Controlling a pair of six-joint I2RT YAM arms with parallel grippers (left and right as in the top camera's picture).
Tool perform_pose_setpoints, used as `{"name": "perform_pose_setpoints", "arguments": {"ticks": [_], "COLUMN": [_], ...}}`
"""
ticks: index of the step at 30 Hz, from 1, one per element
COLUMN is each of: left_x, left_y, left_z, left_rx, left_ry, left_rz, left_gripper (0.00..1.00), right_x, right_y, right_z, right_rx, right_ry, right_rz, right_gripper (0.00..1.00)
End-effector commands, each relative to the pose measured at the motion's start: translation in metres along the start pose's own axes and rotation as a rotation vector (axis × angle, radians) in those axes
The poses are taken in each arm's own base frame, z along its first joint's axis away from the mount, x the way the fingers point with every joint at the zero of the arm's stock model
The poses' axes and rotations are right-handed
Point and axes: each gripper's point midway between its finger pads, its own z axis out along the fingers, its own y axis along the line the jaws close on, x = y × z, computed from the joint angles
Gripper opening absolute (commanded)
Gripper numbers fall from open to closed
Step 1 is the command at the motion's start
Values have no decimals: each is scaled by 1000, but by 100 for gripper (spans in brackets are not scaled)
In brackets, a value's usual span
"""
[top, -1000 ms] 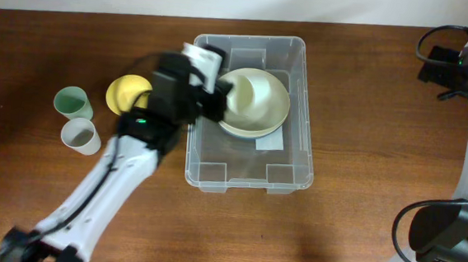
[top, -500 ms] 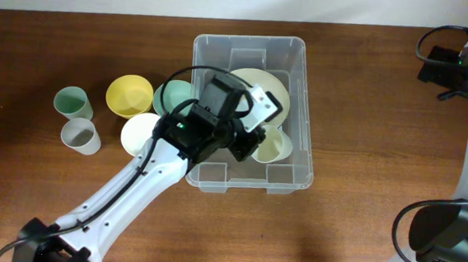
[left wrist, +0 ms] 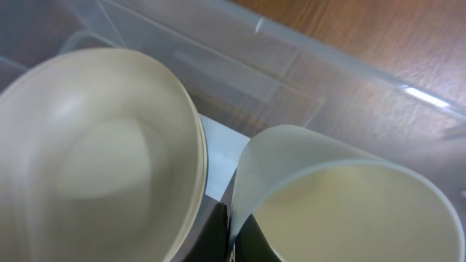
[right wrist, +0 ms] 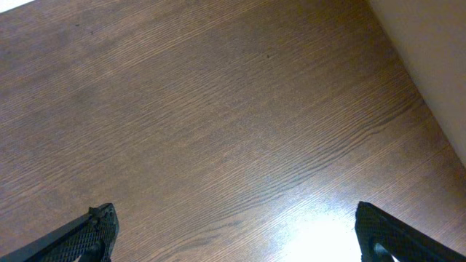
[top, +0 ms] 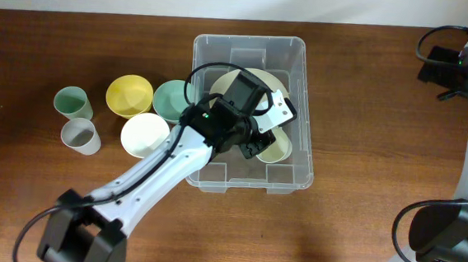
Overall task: Pack container
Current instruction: 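Lift the white cup and lower it into the container's front right, then release the cup and move the left gripper to the grey cup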
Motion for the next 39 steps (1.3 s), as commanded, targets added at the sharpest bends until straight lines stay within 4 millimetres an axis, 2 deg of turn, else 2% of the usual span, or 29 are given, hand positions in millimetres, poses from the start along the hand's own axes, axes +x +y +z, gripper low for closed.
{"name": "perform_pose_setpoints", "arguments": {"ticks": [1,8,15,18,22,23,28,31,34,39], "left_x": [0,6,1,-2,-3,-4,-14,-26,-40,-60], "left_y": [1,1,-12,-14,-13,-13,-9,3,24,69], "left_z": [12,32,39,39,39,39,34,26,11,-36], "left_rx": [-4,6,22,23,20,20,7,-56,-162,-328], "left_ry": [10,28,21,12,9,6,-15,-28,-39,-73], "left_rz": [29,28,54,61,61,61,64,61,21,-119], "left_gripper": [1,1,2,21,31,38,47,51,51,56], "right_x": [0,0,0,0,0,0,0,0,0,0], "right_y": [0,0,0,0,0,0,0,0,0,0], "right_z": [1,1,1,1,1,1,1,1,1,1], "right_rx": [-1,-1,-1,-1,-1,-1,-1,-1,-1,-1], "right_ry": [2,2,2,2,2,2,2,2,2,2], "right_rz": [9,9,9,9,9,9,9,9,9,9], "right_gripper": [99,99,99,99,99,99,99,99,99,99]}}
